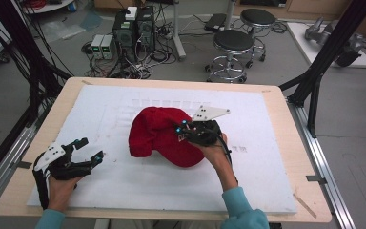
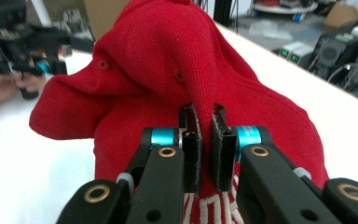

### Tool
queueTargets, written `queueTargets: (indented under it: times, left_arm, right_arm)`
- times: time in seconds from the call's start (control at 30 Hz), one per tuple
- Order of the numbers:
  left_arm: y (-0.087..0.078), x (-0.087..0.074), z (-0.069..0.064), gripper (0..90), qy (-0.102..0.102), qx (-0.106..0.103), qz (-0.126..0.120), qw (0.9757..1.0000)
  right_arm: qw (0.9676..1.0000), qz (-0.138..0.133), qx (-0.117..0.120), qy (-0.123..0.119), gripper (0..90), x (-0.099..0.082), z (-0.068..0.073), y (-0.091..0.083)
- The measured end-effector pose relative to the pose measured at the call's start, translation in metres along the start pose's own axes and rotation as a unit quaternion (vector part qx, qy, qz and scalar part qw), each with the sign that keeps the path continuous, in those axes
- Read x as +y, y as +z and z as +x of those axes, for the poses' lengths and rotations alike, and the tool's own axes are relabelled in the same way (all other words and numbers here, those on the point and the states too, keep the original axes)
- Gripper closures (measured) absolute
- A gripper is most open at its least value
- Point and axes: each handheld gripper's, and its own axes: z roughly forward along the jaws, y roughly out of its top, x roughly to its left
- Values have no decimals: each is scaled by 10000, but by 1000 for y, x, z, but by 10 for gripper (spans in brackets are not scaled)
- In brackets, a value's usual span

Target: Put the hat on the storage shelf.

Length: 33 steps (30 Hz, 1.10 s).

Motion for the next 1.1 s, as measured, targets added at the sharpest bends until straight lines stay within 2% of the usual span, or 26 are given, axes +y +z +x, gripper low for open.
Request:
queueTargets:
  times: [0.17, 0.23, 0.27, 0.3, 0.33, 0.37, 0.4, 0.5, 0.6, 0.67, 0.77, 0.8, 0.87, 0.93, 1.0, 1.03, 1.1]
  left_arm:
    - [0, 10, 0, 132, -21, -97, 238, 9997]
    - [0, 11, 0, 130, -39, -128, 258, 9996]
    - [1, 17, -2, 130, -94, -247, 342, 9991]
    - [1, 17, -2, 129, -94, -247, 342, 9991]
    - [3, 22, -5, 129, -150, -405, 429, 9981]
    - [3, 22, -5, 129, -150, -405, 429, 9981]
    - [5, 27, -9, 129, -202, -545, 519, 9970]
    - [8, 31, -13, 129, -258, -670, 544, 9959]
    - [17, 40, -23, 129, -365, -964, 603, 9928]
    - [21, 44, -29, 129, -407, -1074, 658, 9912]
    - [29, 50, -40, 129, -368, -1254, 712, 9889]
    - [29, 50, -40, 129, -368, -1254, 712, 9889]
    - [38, 55, -53, 129, -282, -1402, 765, 9868]
    - [41, 57, -57, 130, -247, -1431, 798, 9862]
    - [49, 60, -68, 131, -220, -1523, 837, 9845]
    - [49, 60, -68, 132, -220, -1523, 837, 9845]
    - [58, 63, -78, 136, -209, -1640, 872, 9824]
  right_arm:
    - [9996, -257, -14, 84, 851, 8, 1, -1]
    - [9992, -387, -7, 113, 851, 11, 1, -1]
    - [9989, -446, -44, 147, 851, 13, 1, -1]
    - [9985, -516, -67, 145, 851, 14, 0, -1]
    - [9982, -575, -68, 161, 851, 15, 0, -1]
    - [9978, -631, -82, 167, 851, 17, 0, -1]
    - [9975, -681, -87, 174, 851, 18, 0, -1]
    - [9961, -847, -169, 183, 851, 22, 2, -1]
    - [9940, -1050, -212, 216, 851, 25, 2, -1]
    - [9927, -1156, -213, 284, 851, 27, 2, -2]
    - [9904, -1315, -246, 341, 851, 30, 2, -1]
    - [9900, -1340, -255, 350, 851, 31, 2, -2]
    - [9889, -1409, -294, 375, 851, 32, 2, -2]
    - [9883, -1444, -300, 395, 851, 32, 2, -2]
    - [9869, -1512, -334, 454, 851, 32, 3, -3]
    - [9864, -1542, -331, 465, 851, 33, 2, -3]
    - [9854, -1587, -359, 498, 851, 33, 3, -4]
